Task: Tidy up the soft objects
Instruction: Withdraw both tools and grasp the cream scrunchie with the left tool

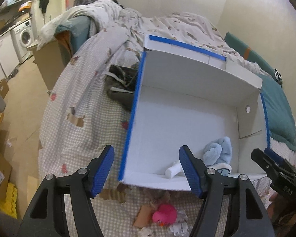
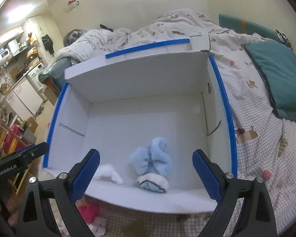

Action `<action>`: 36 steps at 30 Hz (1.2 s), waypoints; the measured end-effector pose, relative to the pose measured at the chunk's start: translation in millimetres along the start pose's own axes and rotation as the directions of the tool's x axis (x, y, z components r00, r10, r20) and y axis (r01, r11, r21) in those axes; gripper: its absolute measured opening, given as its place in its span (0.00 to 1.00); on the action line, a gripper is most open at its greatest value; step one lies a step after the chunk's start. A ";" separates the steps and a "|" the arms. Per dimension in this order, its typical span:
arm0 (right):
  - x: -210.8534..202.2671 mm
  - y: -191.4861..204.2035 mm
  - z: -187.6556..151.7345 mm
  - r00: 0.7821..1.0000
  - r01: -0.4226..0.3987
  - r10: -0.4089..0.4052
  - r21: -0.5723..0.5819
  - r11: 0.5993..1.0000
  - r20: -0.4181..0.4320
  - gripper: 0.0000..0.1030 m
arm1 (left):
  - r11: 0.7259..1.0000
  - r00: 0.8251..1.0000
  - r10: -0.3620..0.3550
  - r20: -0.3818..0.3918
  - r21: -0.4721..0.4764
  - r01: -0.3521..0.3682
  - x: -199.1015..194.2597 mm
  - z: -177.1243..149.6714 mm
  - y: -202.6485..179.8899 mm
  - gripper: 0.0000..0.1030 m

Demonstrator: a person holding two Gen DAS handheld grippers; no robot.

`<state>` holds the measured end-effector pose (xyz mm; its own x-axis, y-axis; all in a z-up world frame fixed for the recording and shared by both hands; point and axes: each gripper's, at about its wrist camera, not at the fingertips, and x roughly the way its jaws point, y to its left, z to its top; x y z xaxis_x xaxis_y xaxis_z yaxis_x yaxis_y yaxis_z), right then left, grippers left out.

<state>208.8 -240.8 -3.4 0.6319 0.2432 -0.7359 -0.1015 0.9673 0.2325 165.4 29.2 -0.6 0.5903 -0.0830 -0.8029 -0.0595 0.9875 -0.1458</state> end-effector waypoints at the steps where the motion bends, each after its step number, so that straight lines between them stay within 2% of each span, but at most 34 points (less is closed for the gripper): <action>1: -3.1 1.4 -1.7 1.000 0.003 -0.003 -0.002 1.000 -0.004 0.98 | 1.000 1.000 0.002 0.000 -0.008 -0.002 -3.1 -1.6 2.3 0.63; 7: -17.5 3.0 -13.5 1.000 -0.003 0.003 0.008 1.000 -0.015 0.98 | 0.999 0.999 0.025 -0.026 -0.037 -0.026 -16.8 -15.5 10.8 0.63; 16: -32.3 6.4 -33.0 0.999 -0.023 0.023 -0.009 1.000 -0.032 0.98 | 0.999 0.999 0.044 -0.029 -0.020 -0.045 -34.0 -39.0 14.4 0.63; 19: -29.8 3.2 -48.9 0.998 -0.036 0.036 -0.002 0.999 -0.052 0.98 | 0.999 0.998 0.049 -0.031 -0.002 -0.049 -34.9 -50.7 13.5 0.63; 22: -25.7 2.0 -59.8 0.996 -0.016 0.015 -0.005 1.000 -0.085 0.98 | 0.997 0.997 0.070 -0.025 0.014 -0.070 -34.1 -59.1 13.6 0.63; 29: -29.0 -3.4 -66.7 0.996 -0.002 0.002 -0.004 1.000 -0.086 0.98 | 0.995 0.994 0.100 -0.045 0.013 -0.100 -26.5 -73.4 24.9 0.63; 36: -27.1 -8.1 -70.8 0.995 0.008 -0.008 0.000 1.000 -0.100 0.98 | 0.992 0.990 0.120 -0.076 -0.028 -0.122 -18.4 -76.0 39.3 0.63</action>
<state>138.2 -250.0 -30.3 0.5528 0.2413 -0.7976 -0.0960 0.9692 0.2267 91.0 59.3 -35.5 0.5162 0.0262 -0.8560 -0.1538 0.9861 -0.0626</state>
